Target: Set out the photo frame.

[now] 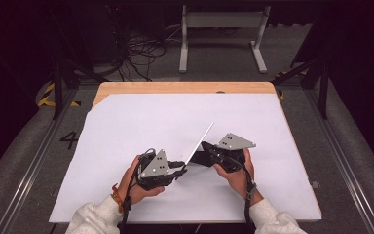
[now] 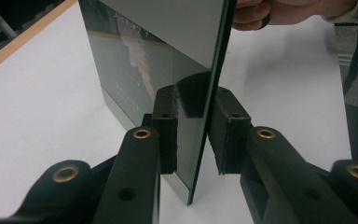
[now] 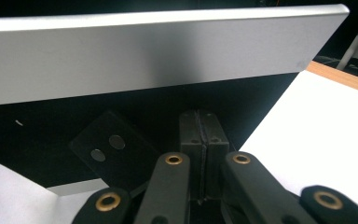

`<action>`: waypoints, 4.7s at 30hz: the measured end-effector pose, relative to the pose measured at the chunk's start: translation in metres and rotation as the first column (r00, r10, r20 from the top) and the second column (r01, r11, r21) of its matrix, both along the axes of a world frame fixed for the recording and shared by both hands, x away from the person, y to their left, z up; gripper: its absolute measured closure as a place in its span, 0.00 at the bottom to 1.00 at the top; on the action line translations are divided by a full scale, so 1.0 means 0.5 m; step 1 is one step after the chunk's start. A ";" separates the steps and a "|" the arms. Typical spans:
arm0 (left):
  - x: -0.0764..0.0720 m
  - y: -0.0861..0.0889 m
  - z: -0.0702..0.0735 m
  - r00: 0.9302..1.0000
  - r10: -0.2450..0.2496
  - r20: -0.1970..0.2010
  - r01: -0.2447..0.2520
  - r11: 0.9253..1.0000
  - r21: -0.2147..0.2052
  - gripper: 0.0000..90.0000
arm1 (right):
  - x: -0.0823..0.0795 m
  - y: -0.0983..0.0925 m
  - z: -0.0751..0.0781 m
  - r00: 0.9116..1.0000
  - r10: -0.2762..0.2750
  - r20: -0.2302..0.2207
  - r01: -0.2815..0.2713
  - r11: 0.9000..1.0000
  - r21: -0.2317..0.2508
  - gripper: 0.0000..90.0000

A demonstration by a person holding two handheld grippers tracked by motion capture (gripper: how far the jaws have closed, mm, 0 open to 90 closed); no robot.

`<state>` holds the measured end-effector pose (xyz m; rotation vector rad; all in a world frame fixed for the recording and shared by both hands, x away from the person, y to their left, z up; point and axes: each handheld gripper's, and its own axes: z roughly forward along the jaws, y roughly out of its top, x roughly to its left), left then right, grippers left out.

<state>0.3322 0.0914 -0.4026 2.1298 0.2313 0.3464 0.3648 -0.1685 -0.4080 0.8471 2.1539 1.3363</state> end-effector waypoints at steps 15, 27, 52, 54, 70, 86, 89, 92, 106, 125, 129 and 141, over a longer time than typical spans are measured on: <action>-0.005 -0.008 -0.002 1.000 -0.005 -0.010 0.004 1.000 -0.013 0.79 | 0.007 0.009 -0.001 1.000 0.001 -0.002 -0.001 1.000 0.014 1.00; -0.017 0.027 0.006 0.999 -0.031 -0.009 0.031 1.000 0.007 0.84 | 0.000 -0.011 0.007 1.000 0.003 0.014 -0.003 1.000 0.011 1.00; -0.011 -0.010 -0.023 0.997 -0.049 -0.066 0.050 0.999 0.011 1.00 | 0.033 0.010 0.001 1.000 0.020 0.001 -0.020 0.998 0.052 1.00; -0.015 -0.016 -0.025 0.996 -0.056 -0.062 0.057 0.998 0.026 1.00 | 0.034 0.016 -0.003 0.999 0.033 -0.008 -0.032 0.998 0.058 1.00; -0.024 -0.024 -0.036 0.996 -0.065 -0.054 0.068 0.996 0.063 1.00 | 0.007 0.013 0.007 0.997 0.041 0.069 -0.039 0.999 -0.029 0.98; -0.022 -0.013 -0.046 0.996 -0.074 -0.048 0.078 0.993 0.091 0.98 | -0.070 -0.027 0.023 0.994 0.093 0.059 -0.088 0.993 -0.084 0.92; -0.022 -0.015 -0.047 0.996 -0.074 -0.048 0.078 0.992 0.095 0.98 | -0.084 -0.031 0.020 0.993 0.108 0.042 -0.105 0.992 -0.074 0.91; -0.020 -0.021 -0.051 0.996 -0.074 -0.054 0.078 0.992 0.097 0.97 | -0.101 -0.032 0.019 0.992 0.126 0.017 -0.125 0.990 -0.057 0.88; -0.022 -0.032 -0.057 0.994 -0.092 -0.053 0.096 0.992 0.077 0.96 | -0.156 -0.008 0.014 0.980 0.198 -0.014 -0.199 0.977 -0.075 0.75; -0.018 -0.061 -0.069 0.992 -0.108 -0.072 0.111 0.993 0.038 0.91 | -0.150 -0.004 0.010 0.983 0.183 -0.025 -0.184 0.981 -0.060 0.74; -0.013 -0.068 -0.072 0.992 -0.104 -0.075 0.107 0.994 0.031 0.91 | -0.144 -0.007 0.008 0.986 0.164 -0.029 -0.165 0.985 -0.047 0.73; 0.025 -0.035 -0.069 0.996 -0.042 -0.074 0.046 0.998 0.042 0.85 | -0.138 -0.009 0.005 0.989 0.145 -0.029 -0.146 0.988 -0.044 0.73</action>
